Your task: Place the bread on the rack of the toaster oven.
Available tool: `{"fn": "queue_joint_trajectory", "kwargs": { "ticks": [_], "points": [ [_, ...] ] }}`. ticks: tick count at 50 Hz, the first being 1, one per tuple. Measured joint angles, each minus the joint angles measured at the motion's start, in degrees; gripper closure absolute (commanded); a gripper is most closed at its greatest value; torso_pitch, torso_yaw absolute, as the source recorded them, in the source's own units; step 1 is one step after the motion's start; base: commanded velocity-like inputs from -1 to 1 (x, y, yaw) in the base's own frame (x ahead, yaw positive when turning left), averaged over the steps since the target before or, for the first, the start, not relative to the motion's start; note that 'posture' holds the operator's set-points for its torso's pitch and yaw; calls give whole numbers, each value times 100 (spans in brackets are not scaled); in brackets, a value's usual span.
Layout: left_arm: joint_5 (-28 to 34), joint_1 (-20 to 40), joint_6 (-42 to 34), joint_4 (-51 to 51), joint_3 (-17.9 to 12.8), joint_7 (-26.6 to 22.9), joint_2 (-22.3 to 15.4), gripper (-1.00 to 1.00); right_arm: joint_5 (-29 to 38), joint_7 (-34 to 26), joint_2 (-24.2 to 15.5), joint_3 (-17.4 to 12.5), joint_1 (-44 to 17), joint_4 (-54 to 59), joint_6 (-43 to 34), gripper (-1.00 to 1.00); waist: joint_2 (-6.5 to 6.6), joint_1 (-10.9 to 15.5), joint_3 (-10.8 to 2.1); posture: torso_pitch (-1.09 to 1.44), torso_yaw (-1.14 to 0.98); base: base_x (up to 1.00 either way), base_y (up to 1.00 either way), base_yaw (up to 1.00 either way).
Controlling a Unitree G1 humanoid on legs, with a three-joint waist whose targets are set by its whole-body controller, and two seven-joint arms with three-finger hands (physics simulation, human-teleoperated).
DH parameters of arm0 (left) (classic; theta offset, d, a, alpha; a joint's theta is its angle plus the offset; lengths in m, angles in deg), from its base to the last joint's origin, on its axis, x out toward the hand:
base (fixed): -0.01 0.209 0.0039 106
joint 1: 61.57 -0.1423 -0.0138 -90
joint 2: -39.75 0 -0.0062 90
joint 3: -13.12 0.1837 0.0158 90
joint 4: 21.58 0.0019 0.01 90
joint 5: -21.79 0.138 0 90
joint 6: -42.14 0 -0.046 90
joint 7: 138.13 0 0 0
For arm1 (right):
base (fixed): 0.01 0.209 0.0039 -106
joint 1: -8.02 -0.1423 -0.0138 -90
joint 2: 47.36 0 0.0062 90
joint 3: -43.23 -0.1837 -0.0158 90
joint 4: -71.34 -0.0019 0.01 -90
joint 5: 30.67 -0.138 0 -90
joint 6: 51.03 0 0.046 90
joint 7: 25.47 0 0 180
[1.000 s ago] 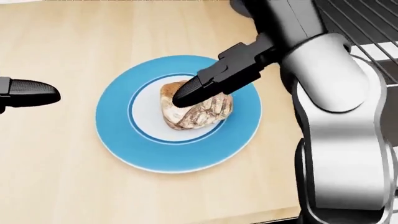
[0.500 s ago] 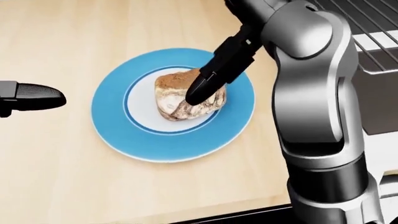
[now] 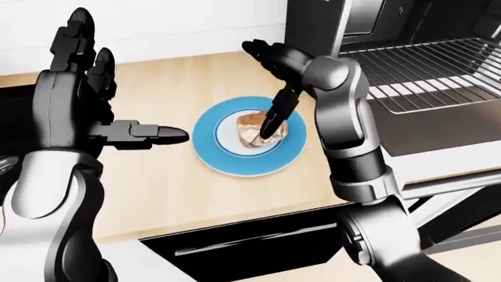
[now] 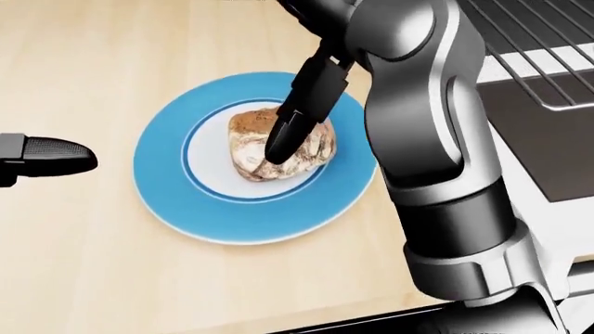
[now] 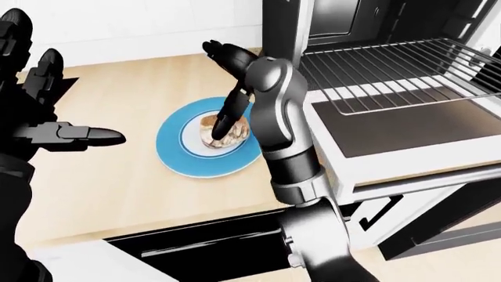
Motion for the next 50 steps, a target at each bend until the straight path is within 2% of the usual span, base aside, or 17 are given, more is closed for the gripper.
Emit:
{"fn": "queue_joint_trajectory", "kwargs": {
  "ticks": [14,27,50],
  "points": [
    [38,7,60,52,84,7,34,-100,112,-118,45,-30,-39,266,162,-100,3,-8,-10,0,0,0,0,0],
    [145,-33,146,121,151,-20,96,-100,340,-397,127,37,170,-32,-7,-100,-4,-5,-11,0,0,0,0,0],
    [103,-108,106,-1,-12,-90,69,-100,210,-178,116,-12,277,299,29,-95,5,-3,-18,0,0,0,0,0]
  ]
}}
